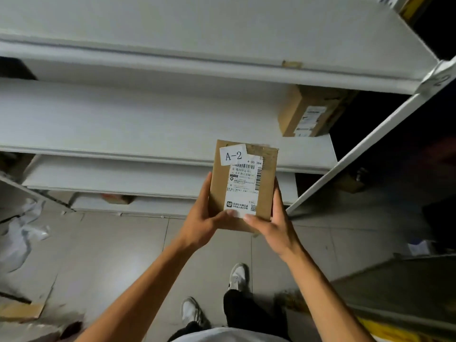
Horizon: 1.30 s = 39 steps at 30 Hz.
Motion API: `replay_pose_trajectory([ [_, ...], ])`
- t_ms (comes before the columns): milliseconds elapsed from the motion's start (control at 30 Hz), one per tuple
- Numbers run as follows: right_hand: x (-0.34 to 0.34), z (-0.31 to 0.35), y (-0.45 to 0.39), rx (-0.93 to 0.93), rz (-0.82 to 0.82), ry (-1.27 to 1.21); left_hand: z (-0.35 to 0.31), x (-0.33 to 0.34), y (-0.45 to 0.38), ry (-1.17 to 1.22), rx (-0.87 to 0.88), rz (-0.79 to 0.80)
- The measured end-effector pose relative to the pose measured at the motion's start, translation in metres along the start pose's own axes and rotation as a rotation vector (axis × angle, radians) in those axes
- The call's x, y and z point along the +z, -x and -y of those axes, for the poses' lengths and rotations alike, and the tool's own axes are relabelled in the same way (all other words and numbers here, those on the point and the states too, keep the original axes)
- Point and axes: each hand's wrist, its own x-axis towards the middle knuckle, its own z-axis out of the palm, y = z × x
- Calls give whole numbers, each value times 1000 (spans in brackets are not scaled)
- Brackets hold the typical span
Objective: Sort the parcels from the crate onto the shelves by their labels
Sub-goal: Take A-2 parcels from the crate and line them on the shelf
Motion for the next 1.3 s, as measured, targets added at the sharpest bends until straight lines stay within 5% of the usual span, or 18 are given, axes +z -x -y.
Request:
replay_pose_trajectory([
  [433,-103,-41,-175,-16,-16,100,4,61,-187,-108,57,12],
  [633,-105,-60,-264,-120,-76,264,25,47,-268,-308,107,-117],
  [1067,-82,-98,-335,-273,-602,508,76,59,-351,-598,267,-468],
  [1300,-81,-110,-353,-387,-778,411,71,70,-372,-583,233,-484],
])
